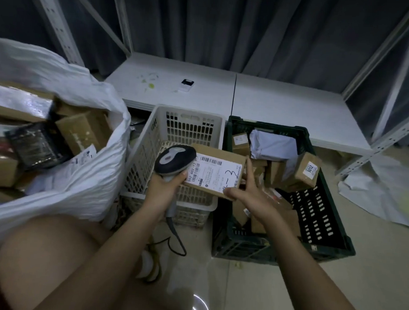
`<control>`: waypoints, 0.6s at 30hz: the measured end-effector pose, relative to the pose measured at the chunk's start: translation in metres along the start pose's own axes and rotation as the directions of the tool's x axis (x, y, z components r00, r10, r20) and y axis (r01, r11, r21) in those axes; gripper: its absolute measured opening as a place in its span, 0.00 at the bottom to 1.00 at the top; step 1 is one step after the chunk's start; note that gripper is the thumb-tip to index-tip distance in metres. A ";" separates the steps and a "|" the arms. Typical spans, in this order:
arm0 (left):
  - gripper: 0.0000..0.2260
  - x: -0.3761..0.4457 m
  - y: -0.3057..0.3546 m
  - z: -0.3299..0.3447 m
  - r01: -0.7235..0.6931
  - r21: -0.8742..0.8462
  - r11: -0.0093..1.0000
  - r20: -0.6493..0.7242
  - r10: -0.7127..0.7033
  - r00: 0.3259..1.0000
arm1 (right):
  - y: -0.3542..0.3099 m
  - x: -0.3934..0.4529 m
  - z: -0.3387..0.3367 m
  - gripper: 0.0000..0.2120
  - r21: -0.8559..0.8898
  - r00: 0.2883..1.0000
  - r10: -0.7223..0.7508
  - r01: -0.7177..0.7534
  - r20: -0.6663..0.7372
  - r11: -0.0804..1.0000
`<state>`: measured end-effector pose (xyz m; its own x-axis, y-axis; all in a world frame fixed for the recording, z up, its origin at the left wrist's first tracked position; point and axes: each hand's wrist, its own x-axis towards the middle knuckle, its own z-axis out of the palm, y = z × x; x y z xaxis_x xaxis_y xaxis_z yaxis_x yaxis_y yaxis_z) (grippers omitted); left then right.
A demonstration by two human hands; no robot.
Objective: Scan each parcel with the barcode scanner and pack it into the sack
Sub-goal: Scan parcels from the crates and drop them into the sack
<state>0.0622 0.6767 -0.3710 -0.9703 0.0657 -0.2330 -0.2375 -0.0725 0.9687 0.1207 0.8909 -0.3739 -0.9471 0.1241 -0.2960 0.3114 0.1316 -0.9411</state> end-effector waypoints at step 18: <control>0.24 0.009 -0.029 -0.020 0.107 -0.077 0.991 0.007 -0.106 0.994 | 0.008 0.024 0.044 0.28 0.089 0.990 0.078 -0.068 -0.116 0.994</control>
<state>0.0593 0.6594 -0.4026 -0.9391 0.0802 -0.3342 -0.3426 -0.1412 0.9288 0.0970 0.8513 -0.3961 -0.9044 0.2475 -0.3475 0.3667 0.0349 -0.9297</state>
